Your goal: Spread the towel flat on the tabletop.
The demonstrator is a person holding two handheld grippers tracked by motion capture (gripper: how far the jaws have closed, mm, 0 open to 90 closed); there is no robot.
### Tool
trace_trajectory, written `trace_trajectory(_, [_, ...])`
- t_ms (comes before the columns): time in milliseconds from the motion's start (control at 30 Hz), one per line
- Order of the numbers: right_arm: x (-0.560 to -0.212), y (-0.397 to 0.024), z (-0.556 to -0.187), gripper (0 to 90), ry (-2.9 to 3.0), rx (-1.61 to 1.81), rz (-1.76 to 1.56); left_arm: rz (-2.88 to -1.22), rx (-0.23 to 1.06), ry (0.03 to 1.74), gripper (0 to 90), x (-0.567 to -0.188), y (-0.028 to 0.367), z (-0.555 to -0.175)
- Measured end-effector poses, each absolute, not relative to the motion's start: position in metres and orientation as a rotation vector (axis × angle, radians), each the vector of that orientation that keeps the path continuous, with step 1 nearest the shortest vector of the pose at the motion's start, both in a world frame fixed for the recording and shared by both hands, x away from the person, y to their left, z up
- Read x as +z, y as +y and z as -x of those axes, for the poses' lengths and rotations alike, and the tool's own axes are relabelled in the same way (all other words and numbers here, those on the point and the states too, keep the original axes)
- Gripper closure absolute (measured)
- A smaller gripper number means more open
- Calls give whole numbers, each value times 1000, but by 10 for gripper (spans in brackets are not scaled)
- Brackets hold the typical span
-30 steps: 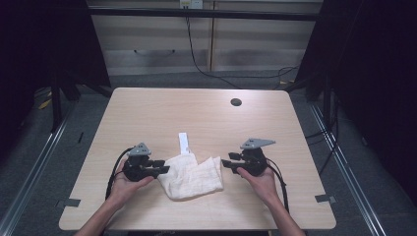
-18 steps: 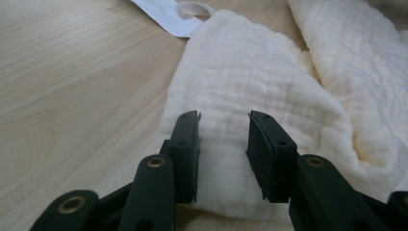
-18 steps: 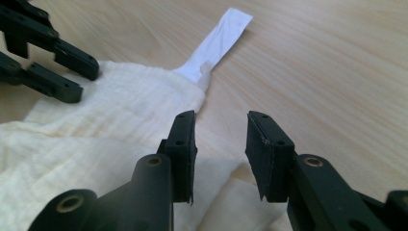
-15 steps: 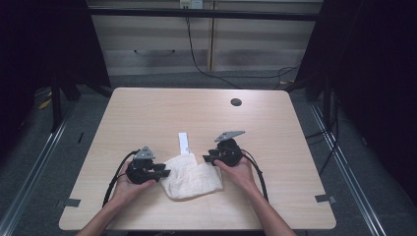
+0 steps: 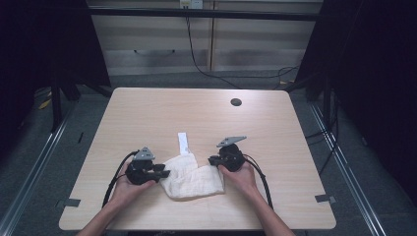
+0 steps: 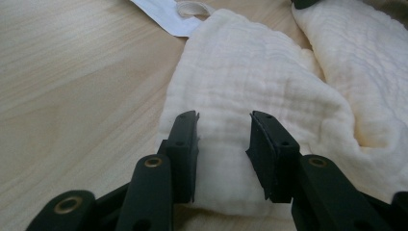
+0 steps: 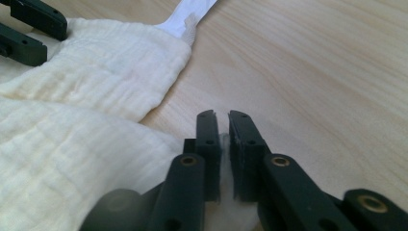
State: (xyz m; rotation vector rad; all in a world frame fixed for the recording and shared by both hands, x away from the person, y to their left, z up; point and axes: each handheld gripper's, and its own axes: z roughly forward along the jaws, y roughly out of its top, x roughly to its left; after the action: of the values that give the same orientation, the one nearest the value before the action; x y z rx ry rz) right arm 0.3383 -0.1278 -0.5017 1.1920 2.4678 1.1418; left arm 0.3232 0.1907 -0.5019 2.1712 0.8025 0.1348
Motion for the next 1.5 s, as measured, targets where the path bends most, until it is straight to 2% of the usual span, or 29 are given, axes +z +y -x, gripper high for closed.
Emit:
trace_trajectory(267, [-483, -135, -339, 875, 2397, 1278, -1195, -2180, 139, 801, 588, -501, 190, -320])
trace_trajectory(500, [-459, -146, -341, 875, 2304, 1337, -1178, -2205, 154, 783, 618, -499, 190, -316])
trace_trajectory(733, [-437, -177, -340, 874, 2186, 1324, -1209, -2229, 149, 764, 621, -498, 190, -308])
trace_trajectory(1067, [-460, -213, -329, 870, 2185, 1214, -1299, -2224, 95, 741, 621, -498, 189, -294])
trace_trajectory(1267, [-470, -214, -330, 850, 2216, 1199, -1313, -2226, 47, 721, 613, -497, 188, -288])
trace_trajectory(1500, [-477, -209, -332, 812, 2256, 1191, -1297, -2127, 86, 762, 582, -478, 198, -305])
